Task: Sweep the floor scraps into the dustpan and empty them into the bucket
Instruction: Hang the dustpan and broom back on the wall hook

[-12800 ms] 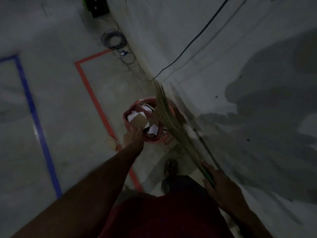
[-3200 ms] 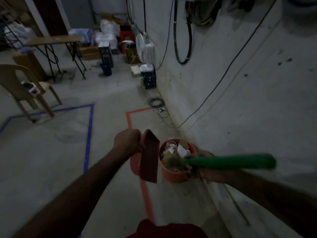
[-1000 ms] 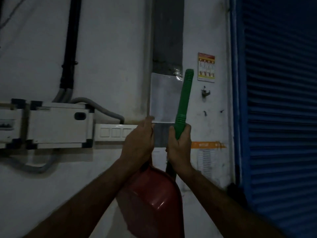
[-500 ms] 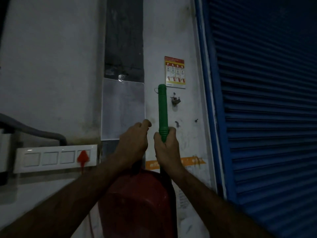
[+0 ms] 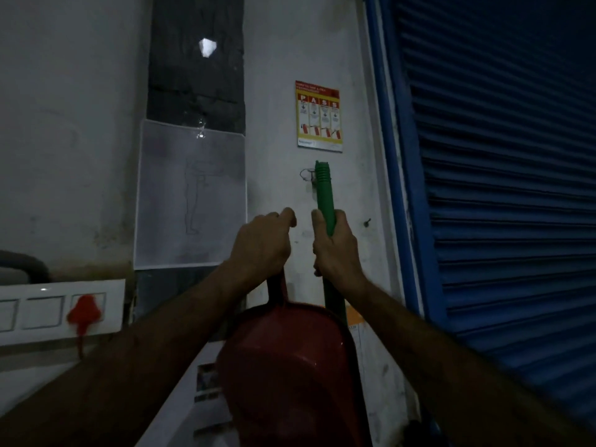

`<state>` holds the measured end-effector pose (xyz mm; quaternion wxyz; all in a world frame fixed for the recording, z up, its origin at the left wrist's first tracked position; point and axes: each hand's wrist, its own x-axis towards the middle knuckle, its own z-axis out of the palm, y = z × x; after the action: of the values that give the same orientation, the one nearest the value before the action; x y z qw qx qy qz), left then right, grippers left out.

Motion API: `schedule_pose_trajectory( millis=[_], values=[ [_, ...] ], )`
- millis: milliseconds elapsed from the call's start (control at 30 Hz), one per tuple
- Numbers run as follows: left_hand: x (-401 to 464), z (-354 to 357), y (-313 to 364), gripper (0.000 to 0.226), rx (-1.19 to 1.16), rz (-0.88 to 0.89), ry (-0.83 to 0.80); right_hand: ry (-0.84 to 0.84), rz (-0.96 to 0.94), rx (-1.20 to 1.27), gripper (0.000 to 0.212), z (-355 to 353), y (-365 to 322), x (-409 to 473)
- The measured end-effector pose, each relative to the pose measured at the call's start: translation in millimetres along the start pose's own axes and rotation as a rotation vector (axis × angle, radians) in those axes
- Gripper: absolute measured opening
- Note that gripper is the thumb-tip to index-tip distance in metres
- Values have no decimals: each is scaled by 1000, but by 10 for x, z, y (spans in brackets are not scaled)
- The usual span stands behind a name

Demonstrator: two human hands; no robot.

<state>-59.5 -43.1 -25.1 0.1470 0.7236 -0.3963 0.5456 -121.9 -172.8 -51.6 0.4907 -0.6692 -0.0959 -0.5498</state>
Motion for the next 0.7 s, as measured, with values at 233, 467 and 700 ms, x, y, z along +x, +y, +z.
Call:
schedule_pose_trajectory(
  millis=[233, 467, 700],
  values=[
    [550, 440, 45, 28, -114, -206, -98, -47, -10, 41, 28, -64, 321, 569],
    [1071, 771, 23, 27, -126, -290, -50, -236, 48, 238, 21, -162, 698, 1118],
    [1490, 1086, 255, 33, -69, -290, -45, -211, -4, 395, 32, -216, 960, 1546]
  ],
)
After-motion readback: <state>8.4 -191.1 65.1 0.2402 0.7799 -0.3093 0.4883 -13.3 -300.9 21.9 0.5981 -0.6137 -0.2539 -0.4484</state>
